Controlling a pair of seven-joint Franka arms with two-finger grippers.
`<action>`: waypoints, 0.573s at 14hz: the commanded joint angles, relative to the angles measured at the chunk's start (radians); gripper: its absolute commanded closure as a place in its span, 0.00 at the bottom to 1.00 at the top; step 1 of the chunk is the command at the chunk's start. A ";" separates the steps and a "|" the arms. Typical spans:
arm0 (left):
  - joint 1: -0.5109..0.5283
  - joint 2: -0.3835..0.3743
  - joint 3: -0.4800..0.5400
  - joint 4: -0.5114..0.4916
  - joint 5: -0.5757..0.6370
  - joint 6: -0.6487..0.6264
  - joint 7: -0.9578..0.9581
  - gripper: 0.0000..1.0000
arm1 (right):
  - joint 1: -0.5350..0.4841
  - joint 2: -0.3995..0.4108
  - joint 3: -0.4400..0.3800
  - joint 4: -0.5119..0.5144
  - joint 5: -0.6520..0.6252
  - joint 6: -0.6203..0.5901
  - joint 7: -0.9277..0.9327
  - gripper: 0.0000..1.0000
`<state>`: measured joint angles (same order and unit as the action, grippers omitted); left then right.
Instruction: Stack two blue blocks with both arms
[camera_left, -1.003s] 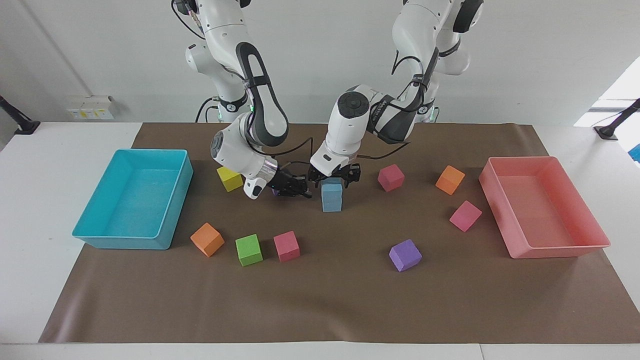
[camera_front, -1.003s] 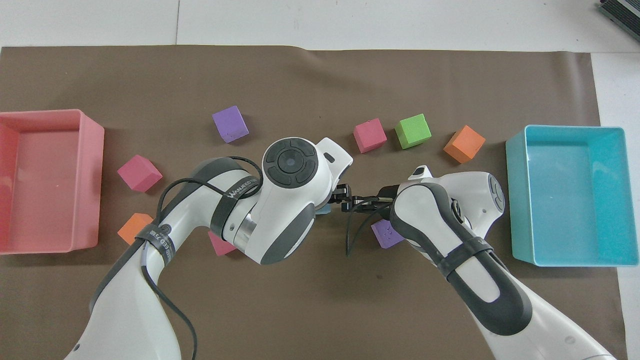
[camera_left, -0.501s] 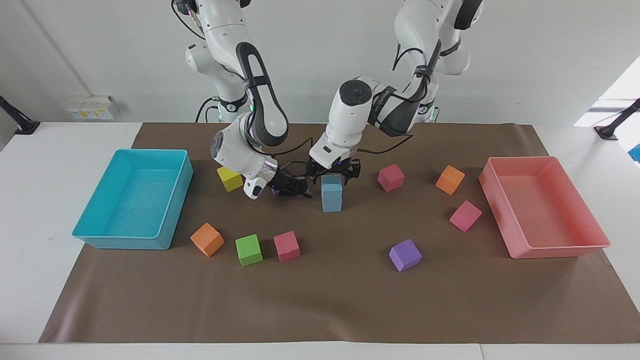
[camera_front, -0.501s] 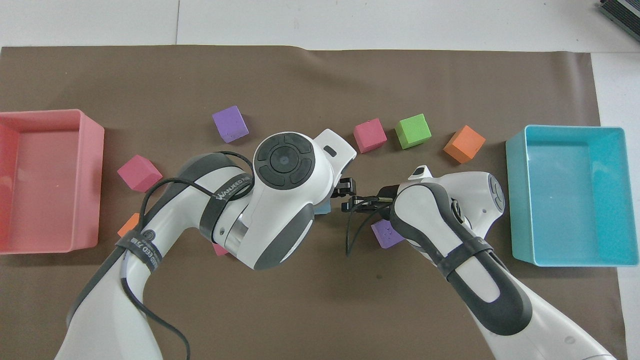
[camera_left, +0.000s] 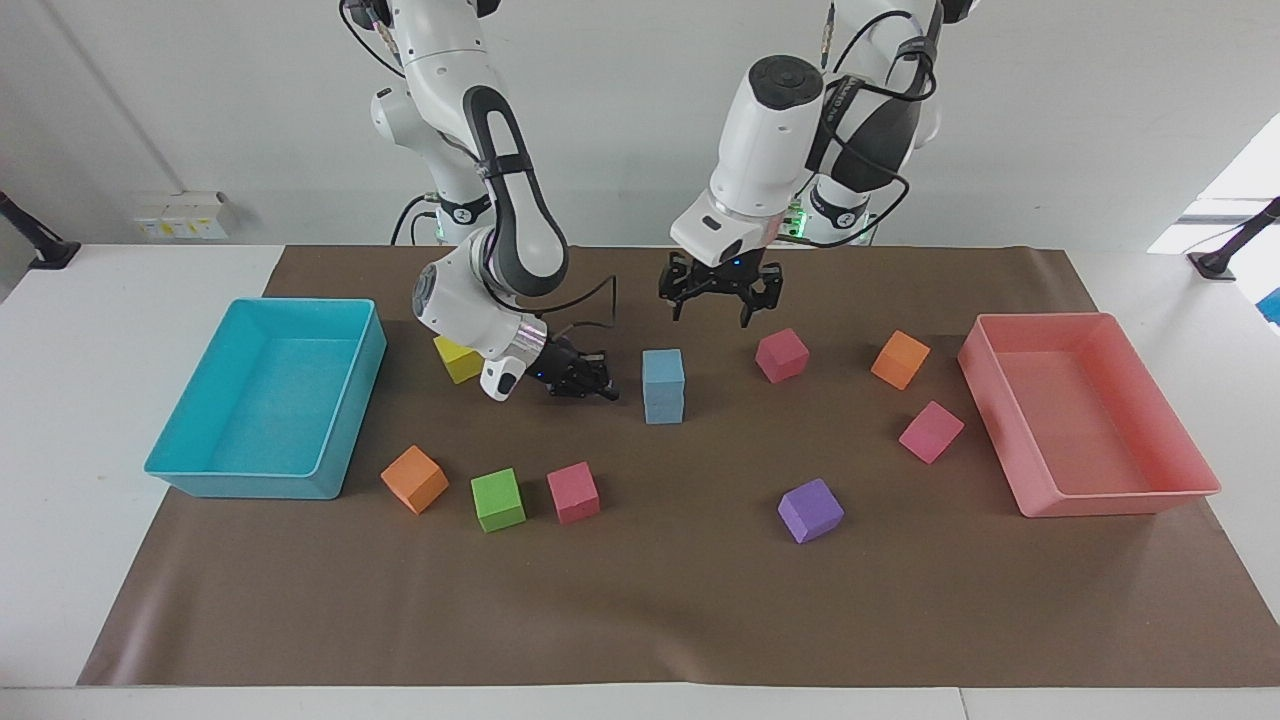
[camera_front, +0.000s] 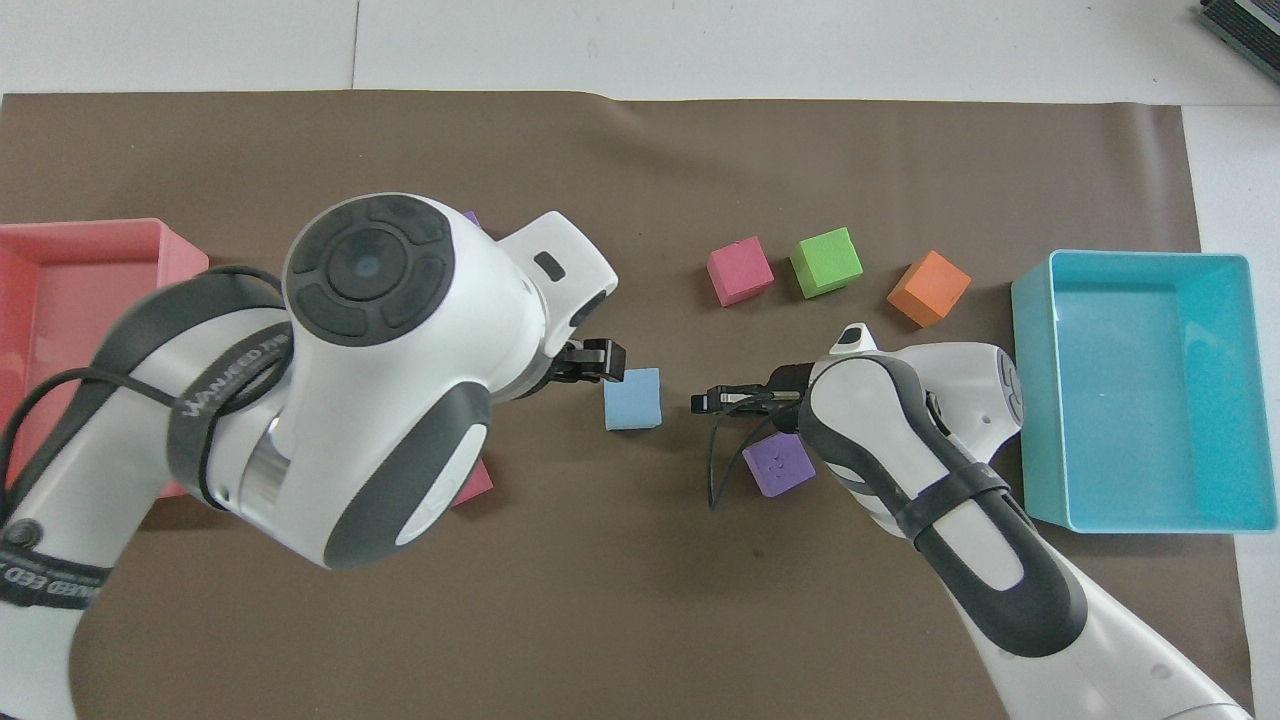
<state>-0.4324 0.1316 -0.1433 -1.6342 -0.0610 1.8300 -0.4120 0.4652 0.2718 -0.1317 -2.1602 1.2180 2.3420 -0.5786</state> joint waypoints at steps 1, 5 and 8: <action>0.101 -0.070 -0.004 -0.007 0.003 -0.113 0.166 0.00 | -0.017 -0.005 0.006 0.005 0.043 0.002 -0.052 1.00; 0.214 -0.119 -0.001 -0.006 0.003 -0.184 0.361 0.00 | -0.031 -0.020 0.000 0.054 0.031 0.020 -0.037 1.00; 0.250 -0.126 0.002 0.040 0.009 -0.227 0.400 0.00 | -0.052 -0.031 -0.029 0.091 -0.058 0.022 -0.029 0.60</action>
<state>-0.2035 0.0164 -0.1324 -1.6280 -0.0610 1.6496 -0.0337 0.4386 0.2556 -0.1508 -2.0862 1.2135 2.3596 -0.5971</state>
